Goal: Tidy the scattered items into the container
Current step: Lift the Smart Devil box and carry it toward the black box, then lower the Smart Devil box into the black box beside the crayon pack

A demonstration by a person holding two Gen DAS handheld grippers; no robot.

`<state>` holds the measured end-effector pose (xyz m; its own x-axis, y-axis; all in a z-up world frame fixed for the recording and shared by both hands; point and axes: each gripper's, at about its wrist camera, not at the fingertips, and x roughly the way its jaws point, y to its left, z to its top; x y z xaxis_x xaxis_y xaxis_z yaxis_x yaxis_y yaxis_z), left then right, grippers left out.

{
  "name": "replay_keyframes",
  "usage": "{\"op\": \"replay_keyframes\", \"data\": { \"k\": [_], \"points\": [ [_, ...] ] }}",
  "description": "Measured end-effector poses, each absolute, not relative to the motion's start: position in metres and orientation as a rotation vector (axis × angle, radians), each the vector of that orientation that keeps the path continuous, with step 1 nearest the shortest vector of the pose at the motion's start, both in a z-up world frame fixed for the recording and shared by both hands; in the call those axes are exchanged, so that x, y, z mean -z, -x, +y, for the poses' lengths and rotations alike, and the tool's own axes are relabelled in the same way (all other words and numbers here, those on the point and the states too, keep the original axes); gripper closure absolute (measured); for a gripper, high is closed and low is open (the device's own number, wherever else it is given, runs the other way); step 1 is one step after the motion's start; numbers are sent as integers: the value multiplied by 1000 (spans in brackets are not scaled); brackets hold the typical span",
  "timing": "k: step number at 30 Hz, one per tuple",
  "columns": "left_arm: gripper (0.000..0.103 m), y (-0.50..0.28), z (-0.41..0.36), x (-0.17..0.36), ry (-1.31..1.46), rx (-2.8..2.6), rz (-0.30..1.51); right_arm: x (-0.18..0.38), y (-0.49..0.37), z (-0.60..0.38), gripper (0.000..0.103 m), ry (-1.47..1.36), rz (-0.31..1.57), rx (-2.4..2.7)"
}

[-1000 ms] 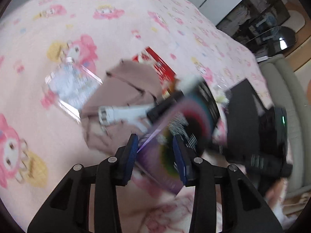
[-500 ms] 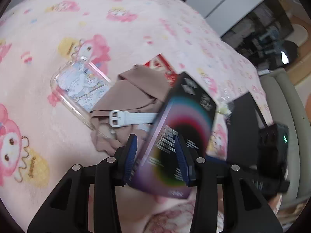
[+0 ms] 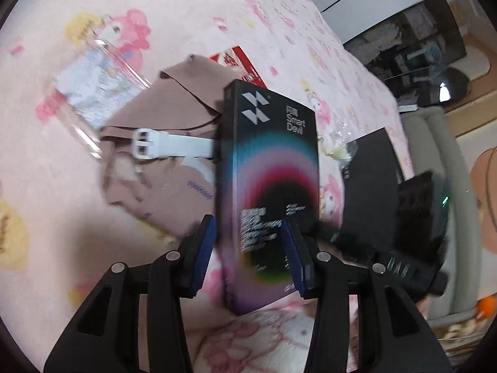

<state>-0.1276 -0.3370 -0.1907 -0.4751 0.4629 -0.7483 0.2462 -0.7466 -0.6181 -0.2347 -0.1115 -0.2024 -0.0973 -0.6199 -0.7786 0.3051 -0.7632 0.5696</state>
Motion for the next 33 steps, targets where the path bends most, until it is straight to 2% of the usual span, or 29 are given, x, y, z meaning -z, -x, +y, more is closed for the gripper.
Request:
{"op": "replay_keyframes", "data": {
  "k": [4,6,13,23,29,33],
  "points": [
    [55,130,-323,184,1573,-2411,-949,201,229,-121,57,-1546,-297,1907],
    [55,123,-320,173,1551,-2426,-926,191,224,-124,61,-1512,-292,1914],
    [55,106,-279,115,1365,-2428,-887,117,203,-89,62,-1343,-302,1997],
    [55,128,-170,60,1230,-2339,-742,48,159,28,62,-1264,-211,2193],
    [55,176,-88,58,1239,-2271,-663,43,164,110,62,-1279,-203,2319],
    [55,206,-47,69,1312,-2265,-613,60,191,150,62,-1307,-291,2305]
  ]
}}
